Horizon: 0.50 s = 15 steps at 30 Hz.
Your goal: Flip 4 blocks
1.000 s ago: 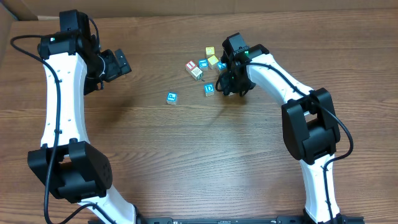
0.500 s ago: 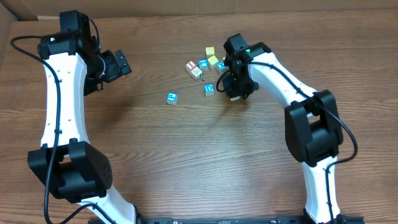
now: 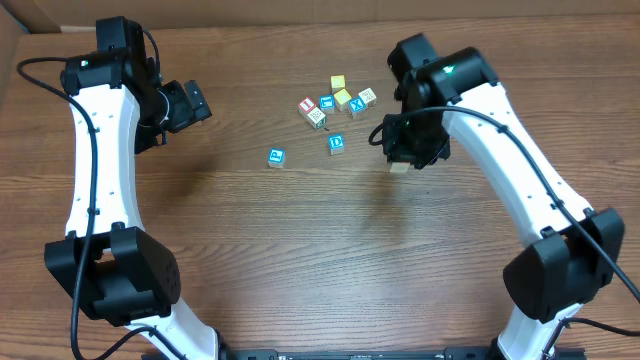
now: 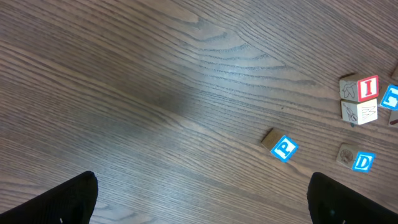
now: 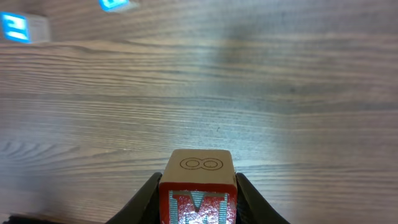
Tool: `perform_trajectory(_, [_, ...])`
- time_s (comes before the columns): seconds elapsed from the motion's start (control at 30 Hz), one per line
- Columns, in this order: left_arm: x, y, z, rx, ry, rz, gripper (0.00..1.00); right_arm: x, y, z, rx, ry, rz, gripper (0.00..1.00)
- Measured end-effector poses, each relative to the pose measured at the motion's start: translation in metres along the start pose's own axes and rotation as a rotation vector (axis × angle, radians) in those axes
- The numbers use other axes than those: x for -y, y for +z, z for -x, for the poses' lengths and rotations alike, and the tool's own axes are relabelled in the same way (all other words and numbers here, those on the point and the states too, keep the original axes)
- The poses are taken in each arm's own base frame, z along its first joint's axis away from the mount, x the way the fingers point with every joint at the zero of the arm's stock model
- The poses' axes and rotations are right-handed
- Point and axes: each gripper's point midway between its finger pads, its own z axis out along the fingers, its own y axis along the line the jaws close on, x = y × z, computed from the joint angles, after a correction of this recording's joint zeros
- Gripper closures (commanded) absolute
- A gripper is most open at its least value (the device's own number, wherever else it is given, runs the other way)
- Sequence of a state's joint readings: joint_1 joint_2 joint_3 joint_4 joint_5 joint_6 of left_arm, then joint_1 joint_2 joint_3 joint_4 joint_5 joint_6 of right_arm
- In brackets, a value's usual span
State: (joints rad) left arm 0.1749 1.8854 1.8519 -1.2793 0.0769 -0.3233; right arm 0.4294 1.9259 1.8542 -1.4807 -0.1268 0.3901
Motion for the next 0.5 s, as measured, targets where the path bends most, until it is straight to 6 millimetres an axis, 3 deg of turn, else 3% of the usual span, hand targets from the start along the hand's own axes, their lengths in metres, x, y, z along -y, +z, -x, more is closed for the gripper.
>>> perform_trajectory(0.13, [0.0, 0.0, 0.0, 0.0, 0.0, 0.0, 0.0, -0.006, 0.026, -0.008, -0.032, 0.017, -0.015, 0.82])
perform_trajectory(0.4, [0.0, 0.0, 0.0, 0.0, 0.0, 0.0, 0.0, -0.044, 0.085, -0.043, -0.044, -0.034, -0.036, 0.79])
perform_trajectory(0.5, [0.0, 0.0, 0.0, 0.0, 0.0, 0.0, 0.0, -0.049, 0.103, -0.054, -0.024, -0.029, -0.072, 0.8])
